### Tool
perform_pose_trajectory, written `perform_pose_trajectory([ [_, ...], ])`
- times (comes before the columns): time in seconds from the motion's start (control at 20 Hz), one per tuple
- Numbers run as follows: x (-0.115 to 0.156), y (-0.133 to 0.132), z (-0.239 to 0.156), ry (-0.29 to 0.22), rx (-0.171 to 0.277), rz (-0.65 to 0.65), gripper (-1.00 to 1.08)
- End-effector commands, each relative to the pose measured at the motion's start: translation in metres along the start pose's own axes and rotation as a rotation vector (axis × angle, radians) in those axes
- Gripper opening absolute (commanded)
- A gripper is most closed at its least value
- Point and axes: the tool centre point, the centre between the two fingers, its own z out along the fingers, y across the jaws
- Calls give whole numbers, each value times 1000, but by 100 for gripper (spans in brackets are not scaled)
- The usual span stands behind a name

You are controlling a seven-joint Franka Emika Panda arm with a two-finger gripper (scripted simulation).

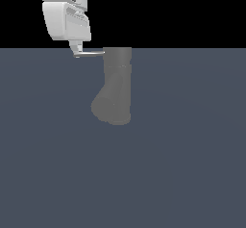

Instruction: Turn on the faucet by rotating a designated handle.

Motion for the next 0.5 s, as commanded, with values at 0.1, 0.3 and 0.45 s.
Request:
perform_pose_trajectory([
  [0.1, 3, 4, 0, 4, 1, 0, -100],
  [0.3, 12, 13, 0, 4, 0, 0, -100],
  [0.45, 19, 20, 0, 4, -1, 0, -100],
])
